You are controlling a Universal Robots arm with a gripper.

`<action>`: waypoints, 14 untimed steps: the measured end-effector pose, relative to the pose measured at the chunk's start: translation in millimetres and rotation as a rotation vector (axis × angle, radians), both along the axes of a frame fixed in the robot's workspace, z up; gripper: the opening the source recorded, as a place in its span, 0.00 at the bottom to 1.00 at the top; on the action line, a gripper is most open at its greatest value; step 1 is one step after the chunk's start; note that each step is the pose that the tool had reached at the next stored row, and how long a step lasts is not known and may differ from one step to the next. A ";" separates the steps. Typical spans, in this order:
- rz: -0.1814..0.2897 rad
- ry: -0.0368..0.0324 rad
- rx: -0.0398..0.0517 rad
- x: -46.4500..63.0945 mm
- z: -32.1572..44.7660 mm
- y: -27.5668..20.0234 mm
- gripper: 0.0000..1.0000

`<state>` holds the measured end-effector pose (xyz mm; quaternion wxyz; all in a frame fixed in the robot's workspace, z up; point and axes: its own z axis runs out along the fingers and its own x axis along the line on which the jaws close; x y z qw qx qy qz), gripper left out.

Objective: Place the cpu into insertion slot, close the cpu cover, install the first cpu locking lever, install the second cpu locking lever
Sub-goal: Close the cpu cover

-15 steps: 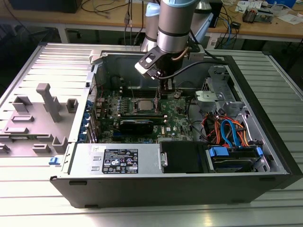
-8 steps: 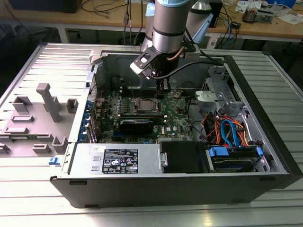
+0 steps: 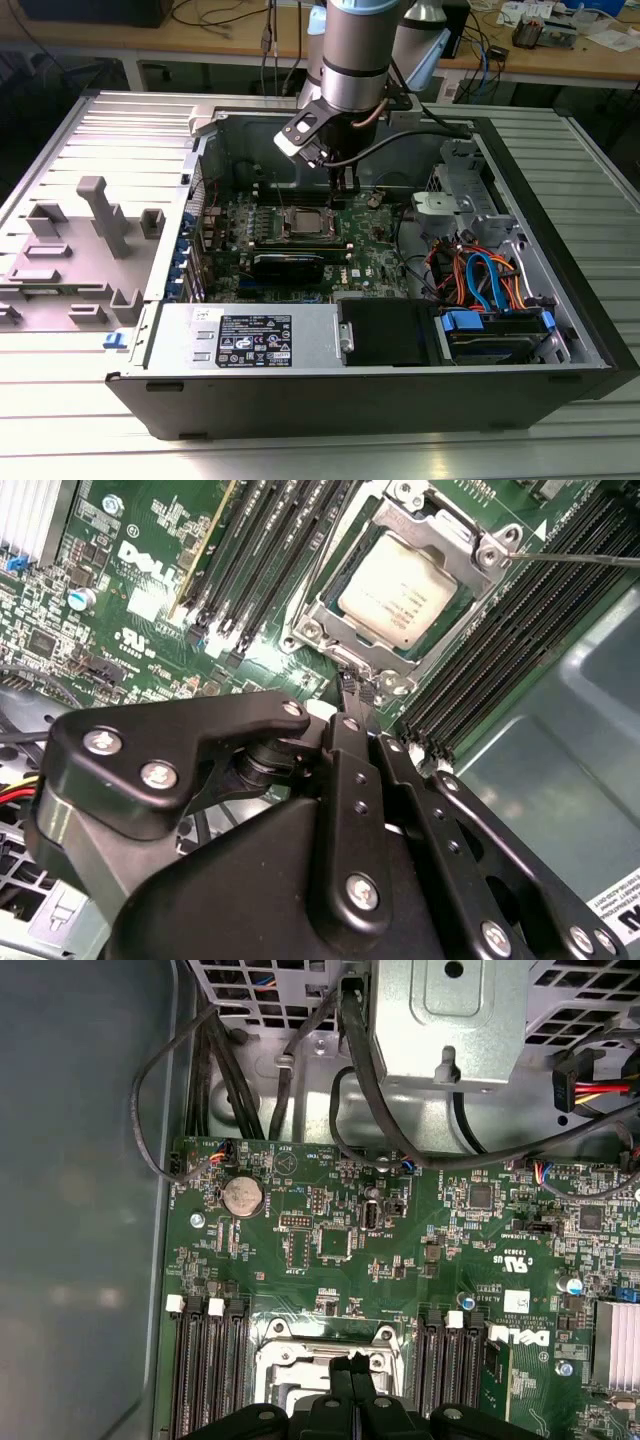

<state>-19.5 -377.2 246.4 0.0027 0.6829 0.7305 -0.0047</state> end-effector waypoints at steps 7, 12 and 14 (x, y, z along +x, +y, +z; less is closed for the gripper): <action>0.000 0.0000 0.0001 -12.1 -0.5 0.0 0.11; 0.000 -0.0001 0.0000 -20.6 -0.6 0.0 0.11; 0.000 0.0000 0.0000 -23.8 -0.7 0.0 0.11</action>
